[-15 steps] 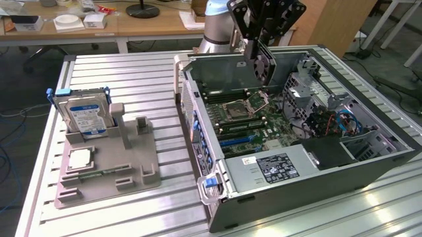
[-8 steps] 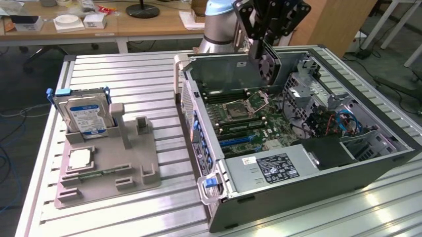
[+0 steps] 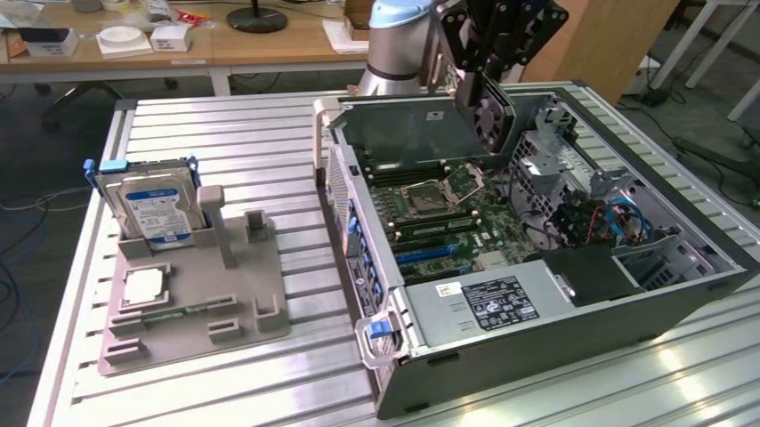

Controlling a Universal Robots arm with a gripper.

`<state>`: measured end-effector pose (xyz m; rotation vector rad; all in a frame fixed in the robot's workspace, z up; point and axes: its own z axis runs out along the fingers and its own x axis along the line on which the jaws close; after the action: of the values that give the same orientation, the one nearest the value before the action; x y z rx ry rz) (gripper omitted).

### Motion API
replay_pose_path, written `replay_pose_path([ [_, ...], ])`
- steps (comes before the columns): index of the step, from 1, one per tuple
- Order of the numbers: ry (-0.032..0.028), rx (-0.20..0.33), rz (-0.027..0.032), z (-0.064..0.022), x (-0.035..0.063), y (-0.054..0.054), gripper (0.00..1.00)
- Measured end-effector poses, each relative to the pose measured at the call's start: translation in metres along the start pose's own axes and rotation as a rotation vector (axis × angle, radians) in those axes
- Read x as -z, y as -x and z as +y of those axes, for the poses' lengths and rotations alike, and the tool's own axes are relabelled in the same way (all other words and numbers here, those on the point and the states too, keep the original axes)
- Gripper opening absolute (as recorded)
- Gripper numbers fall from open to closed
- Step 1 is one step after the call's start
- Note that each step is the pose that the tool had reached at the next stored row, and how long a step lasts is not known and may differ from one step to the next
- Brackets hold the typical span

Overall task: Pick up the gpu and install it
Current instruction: 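Pick up the gpu and move the gpu toward the slot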

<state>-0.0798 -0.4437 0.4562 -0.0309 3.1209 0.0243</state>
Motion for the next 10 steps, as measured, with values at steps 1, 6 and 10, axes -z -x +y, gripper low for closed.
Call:
replay_pose_path([
  [1, 0.0001, 0.0, 0.0, -0.0001, -0.0001, 0.0011, 0.27],
  [6, 0.0001, 0.0, 0.0, -0.0001, -0.0003, 0.0062, 0.27],
  [10, 0.0001, 0.0, 0.0, -0.0002, -0.0004, 0.0108, 0.27],
])
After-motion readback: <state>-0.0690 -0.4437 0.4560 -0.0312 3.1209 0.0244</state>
